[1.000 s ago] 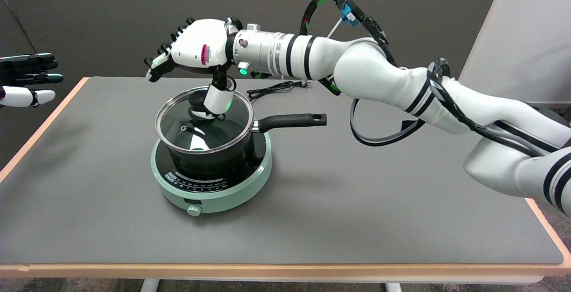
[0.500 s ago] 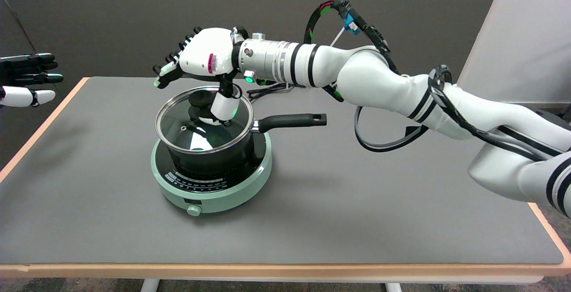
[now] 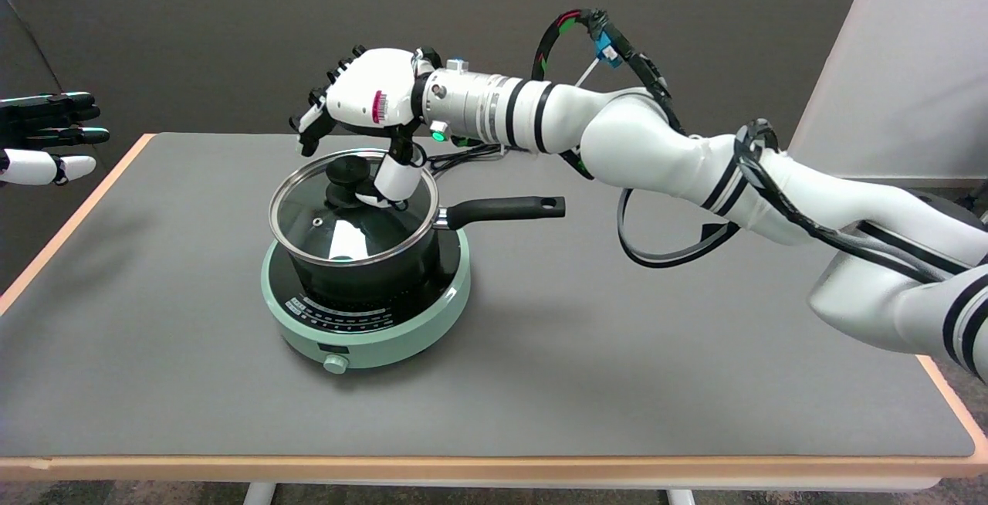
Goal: Pick up the pot lid.
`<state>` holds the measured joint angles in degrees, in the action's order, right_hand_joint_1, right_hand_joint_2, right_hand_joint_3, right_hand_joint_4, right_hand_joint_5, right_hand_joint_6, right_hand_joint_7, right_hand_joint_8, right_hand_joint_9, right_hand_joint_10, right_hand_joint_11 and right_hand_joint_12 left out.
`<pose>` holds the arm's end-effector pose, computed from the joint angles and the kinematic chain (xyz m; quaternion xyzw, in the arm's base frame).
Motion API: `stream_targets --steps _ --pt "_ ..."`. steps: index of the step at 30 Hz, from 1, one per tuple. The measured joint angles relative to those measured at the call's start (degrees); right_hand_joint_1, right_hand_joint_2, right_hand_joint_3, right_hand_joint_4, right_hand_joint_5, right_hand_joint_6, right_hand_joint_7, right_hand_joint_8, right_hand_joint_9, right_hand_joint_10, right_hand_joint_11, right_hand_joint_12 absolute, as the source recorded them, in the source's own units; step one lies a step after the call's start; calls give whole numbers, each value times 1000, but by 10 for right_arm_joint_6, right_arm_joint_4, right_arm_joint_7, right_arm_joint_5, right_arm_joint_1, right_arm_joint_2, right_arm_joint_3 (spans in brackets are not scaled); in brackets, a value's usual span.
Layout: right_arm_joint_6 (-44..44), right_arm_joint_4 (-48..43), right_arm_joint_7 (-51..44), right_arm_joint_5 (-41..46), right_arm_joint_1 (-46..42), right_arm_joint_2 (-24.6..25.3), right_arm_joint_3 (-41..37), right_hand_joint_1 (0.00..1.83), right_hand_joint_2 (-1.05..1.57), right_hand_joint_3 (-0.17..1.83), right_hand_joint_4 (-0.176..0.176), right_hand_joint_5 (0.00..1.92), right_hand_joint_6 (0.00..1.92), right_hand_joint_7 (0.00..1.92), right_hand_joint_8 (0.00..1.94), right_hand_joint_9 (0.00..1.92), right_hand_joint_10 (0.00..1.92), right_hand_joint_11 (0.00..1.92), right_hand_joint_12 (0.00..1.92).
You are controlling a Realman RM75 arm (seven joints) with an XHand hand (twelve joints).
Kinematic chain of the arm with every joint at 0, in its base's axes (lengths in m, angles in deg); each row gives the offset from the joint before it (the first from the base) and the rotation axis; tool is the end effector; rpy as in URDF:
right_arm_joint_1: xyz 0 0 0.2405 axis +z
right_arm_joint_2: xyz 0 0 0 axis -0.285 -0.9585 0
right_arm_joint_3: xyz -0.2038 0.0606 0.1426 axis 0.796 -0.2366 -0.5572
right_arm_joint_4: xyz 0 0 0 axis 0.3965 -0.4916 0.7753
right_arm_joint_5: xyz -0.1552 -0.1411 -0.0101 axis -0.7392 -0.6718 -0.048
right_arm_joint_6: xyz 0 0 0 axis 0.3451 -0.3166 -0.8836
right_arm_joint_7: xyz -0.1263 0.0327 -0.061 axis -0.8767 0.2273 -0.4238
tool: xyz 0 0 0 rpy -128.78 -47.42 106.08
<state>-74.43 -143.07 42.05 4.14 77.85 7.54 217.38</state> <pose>-0.0872 -0.4623 0.1205 0.9124 0.1001 -0.0926 0.3860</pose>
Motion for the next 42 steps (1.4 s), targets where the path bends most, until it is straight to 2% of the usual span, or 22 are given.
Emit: stream_targets --steps 17,27,36,39,42 --pt "11 22 -1 -3 -10 10 0 882 558 922 176 601 308 691 235 687 435 458 948" --pt "13 25 -1 -4 -12 8 0 865 612 866 176 692 553 832 342 773 547 485 947" --pt "16 27 -1 -3 -13 4 0 867 664 808 176 713 666 875 450 822 642 520 965" --pt "17 27 -1 -4 -14 3 0 819 638 907 176 701 704 866 487 814 676 523 973" --pt "18 27 -1 -4 -14 2 0 821 639 908 176 701 696 866 487 817 684 525 979"
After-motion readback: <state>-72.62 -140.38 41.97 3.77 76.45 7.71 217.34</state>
